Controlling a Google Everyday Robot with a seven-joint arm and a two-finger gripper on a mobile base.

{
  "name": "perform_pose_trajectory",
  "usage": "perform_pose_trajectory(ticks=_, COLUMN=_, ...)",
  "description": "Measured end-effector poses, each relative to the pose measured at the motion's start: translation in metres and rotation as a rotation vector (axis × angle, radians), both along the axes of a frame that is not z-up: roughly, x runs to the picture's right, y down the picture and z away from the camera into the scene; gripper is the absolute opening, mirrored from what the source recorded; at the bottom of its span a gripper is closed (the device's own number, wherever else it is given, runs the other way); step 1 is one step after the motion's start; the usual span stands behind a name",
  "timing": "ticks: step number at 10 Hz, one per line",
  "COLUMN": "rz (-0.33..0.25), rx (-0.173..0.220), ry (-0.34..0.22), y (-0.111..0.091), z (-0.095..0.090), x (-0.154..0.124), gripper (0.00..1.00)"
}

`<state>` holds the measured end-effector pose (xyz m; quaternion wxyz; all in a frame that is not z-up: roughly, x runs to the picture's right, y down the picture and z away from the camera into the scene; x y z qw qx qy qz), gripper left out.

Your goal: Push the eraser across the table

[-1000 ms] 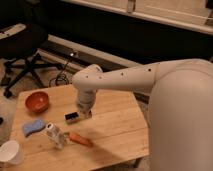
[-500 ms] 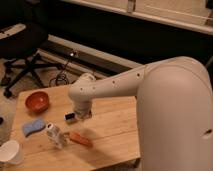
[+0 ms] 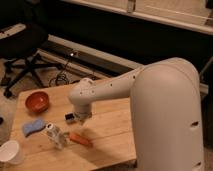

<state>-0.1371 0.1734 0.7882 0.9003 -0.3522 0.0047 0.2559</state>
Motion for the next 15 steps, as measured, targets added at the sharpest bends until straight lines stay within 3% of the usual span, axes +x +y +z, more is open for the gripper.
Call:
perform_pose_trajectory(ticks=2, rz=0.020, rx=-0.016, ry=-0.010, y=-0.004, z=0.001, x=0.008, gripper=0.00)
perform_pose_trajectory(ticks=4, rz=0.019, rx=-0.022, ry=0.020, y=-0.013, z=0.007, x=0.026, gripper=0.05)
perform_pose_trajectory(ticks=11, rz=0.016, rx=-0.025, ry=0.012, y=-0.012, z=0.008, x=0.023, gripper=0.05)
perform_pose_trajectory(ticks=15, rz=-0.036, rx=-0.046, ry=-0.045, y=0.001, z=0.029, x=0.003, gripper=0.13)
